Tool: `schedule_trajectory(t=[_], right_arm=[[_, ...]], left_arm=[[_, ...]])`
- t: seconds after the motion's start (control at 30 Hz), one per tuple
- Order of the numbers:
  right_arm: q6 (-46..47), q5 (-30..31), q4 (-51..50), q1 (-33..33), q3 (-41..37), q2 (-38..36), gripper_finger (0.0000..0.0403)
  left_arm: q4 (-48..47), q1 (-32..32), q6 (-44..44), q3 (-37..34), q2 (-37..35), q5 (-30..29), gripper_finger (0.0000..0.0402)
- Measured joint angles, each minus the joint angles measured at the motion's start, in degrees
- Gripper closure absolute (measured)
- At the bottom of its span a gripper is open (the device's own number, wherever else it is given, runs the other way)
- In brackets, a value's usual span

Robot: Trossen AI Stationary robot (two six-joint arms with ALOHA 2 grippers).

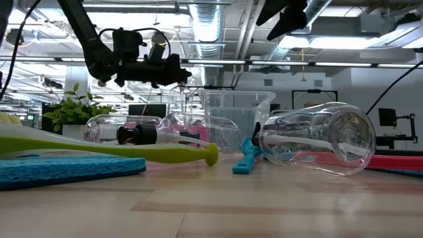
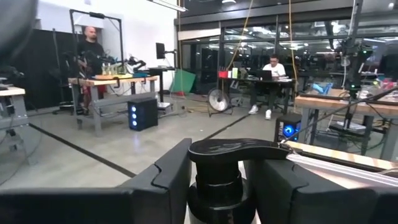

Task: Pick & Place Kitchen Sink Supplies
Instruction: Put the top right transparent dishwashing liquid dispenser into the red bin

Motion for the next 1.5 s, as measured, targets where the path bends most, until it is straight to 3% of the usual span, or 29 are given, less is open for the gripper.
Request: schedule_trajectory(t=[1.23,1.5], right_arm=[[1.8,-0.1,0.5,0.0,0.0,0.0,0.0023],[1.8,-0.1,0.5,0.0,0.0,0.0,0.0023]], left_arm=[[6.0,0.5,-2.9,0.0,7.4,-0.4,0.0263],[7.6,0.5,0.5,0.2,7.4,-1.6,0.0259]])
